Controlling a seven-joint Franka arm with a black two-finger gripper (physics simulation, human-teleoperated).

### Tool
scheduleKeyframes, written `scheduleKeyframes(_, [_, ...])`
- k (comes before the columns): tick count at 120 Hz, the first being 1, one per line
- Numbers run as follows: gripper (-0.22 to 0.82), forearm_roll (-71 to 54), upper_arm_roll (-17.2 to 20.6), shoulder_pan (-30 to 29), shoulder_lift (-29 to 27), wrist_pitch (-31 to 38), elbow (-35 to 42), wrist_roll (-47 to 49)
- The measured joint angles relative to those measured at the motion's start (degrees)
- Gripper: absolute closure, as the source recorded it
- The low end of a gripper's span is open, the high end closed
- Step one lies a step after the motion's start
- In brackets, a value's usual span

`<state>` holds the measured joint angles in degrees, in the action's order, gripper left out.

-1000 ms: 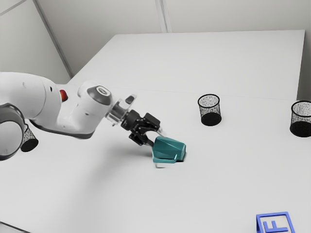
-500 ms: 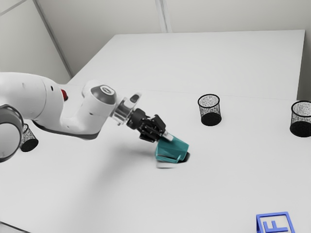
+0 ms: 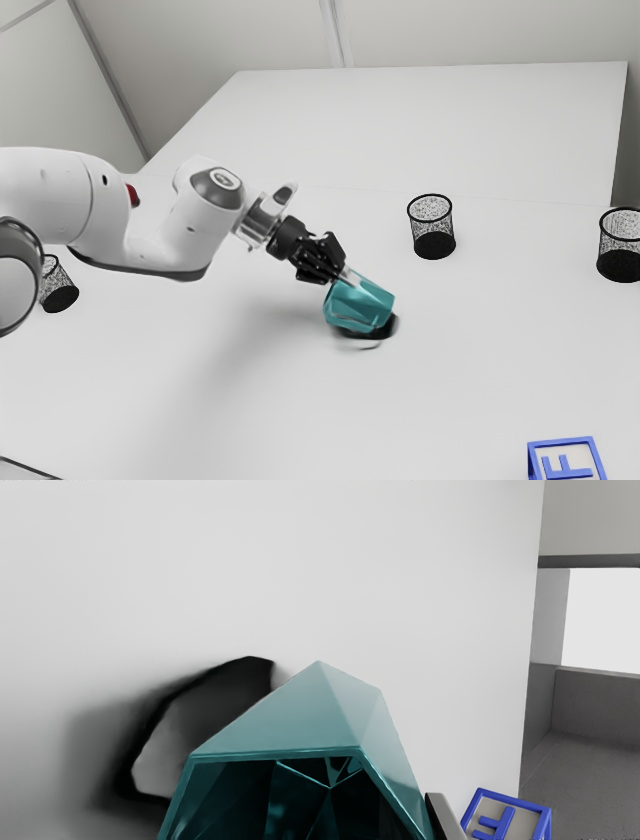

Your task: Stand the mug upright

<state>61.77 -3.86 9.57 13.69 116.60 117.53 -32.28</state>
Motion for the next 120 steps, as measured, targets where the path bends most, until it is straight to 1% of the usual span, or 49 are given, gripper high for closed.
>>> scheduleKeyframes(17, [0.77,-1.9,0.0,0.3,-2.4,0.1,0.0,0.3])
scheduleKeyframes(28, [0.78,-7.3,-0.1,1.4,-4.6,1.4,0.3,0.7])
scheduleKeyframes(40, [0.78,-17.5,-0.1,3.0,-7.6,2.8,0.7,1.7])
scheduleKeyframes(48, [0.78,-27.2,-0.1,4.7,-10.5,3.2,1.7,3.3])
scheduleKeyframes(56, [0.78,-37.9,-0.1,6.0,-11.5,3.8,2.5,5.4])
scheduleKeyframes(70, [0.78,-55.5,-0.1,8.1,-11.4,4.6,2.8,10.6])
scheduleKeyframes(87, [0.78,-67.6,-0.2,10.4,-10.3,5.4,2.9,17.8])
scheduleKeyframes(101, [0.78,-72.9,-0.2,11.7,-9.5,6.1,3.0,23.5])
scheduleKeyframes(120, [0.78,-75.3,-0.5,11.2,-7.3,7.9,2.9,29.8])
